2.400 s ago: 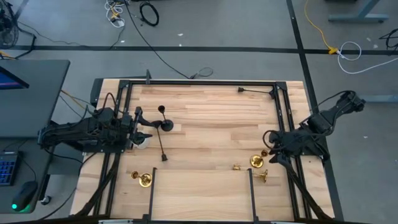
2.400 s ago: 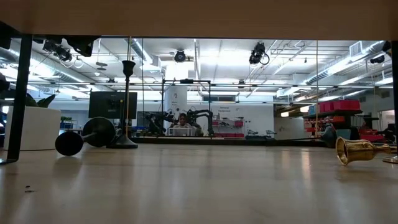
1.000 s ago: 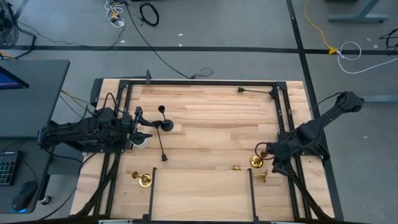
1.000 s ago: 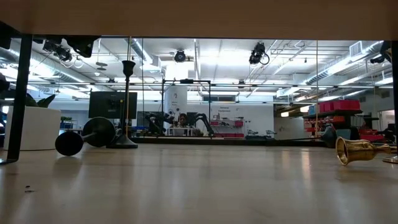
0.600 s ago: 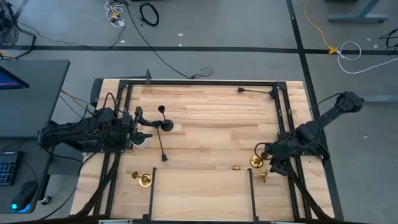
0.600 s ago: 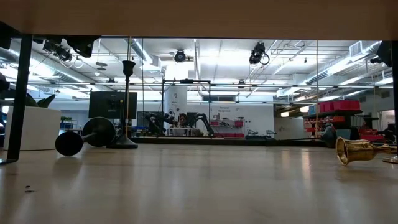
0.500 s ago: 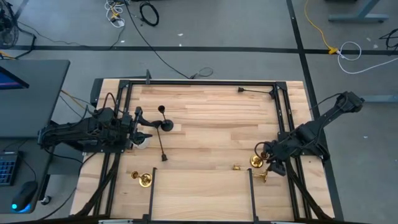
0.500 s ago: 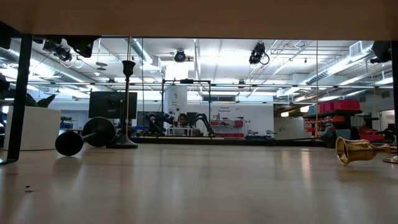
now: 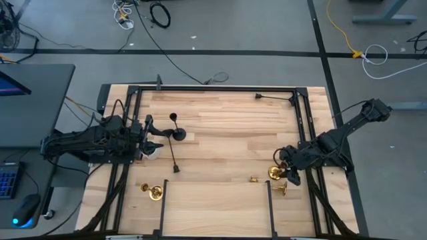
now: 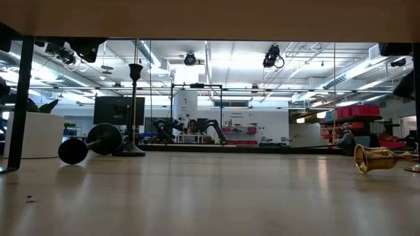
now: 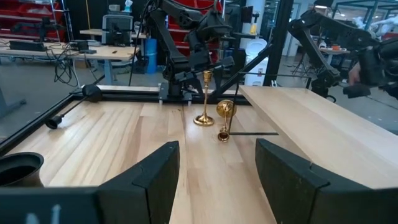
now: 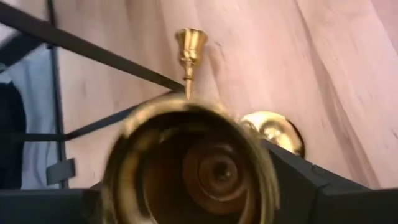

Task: Pick & Place candle stick holders
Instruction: Put the top yellow candlestick on the shelf

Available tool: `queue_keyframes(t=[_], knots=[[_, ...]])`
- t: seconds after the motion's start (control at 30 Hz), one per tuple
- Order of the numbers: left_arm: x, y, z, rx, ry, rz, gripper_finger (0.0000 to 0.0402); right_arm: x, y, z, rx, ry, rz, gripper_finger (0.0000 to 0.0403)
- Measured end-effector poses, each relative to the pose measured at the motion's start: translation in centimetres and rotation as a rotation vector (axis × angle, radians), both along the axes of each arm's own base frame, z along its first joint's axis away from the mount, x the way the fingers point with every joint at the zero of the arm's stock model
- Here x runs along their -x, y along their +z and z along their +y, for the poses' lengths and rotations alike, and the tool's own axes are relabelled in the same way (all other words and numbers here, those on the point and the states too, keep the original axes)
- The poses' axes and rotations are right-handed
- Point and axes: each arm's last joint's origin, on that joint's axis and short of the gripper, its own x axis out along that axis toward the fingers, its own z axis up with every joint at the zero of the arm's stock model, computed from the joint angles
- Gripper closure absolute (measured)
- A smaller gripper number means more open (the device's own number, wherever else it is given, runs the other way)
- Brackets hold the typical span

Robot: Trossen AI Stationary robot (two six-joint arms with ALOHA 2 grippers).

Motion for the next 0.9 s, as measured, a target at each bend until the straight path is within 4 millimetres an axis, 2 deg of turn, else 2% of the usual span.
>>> queue_keyframes(t=[0.1,0.37,0.9], knots=[[0.0,0.0,0.0,0.0,0.0,0.0,0.0191,-0.13,0.13,0.12,0.008,0.049,-0.028,0.0174],[0.0,0.0,0.0,0.0,0.0,0.0,0.0191,-0.42,0.38,0.19,0.016,0.037,-0.078,0.0174],[0.0,0.0,0.0,0.0,0.0,0.0,0.0191,-0.28,0.21,-0.01,0.056,0.018,-0.066,0.0174]])
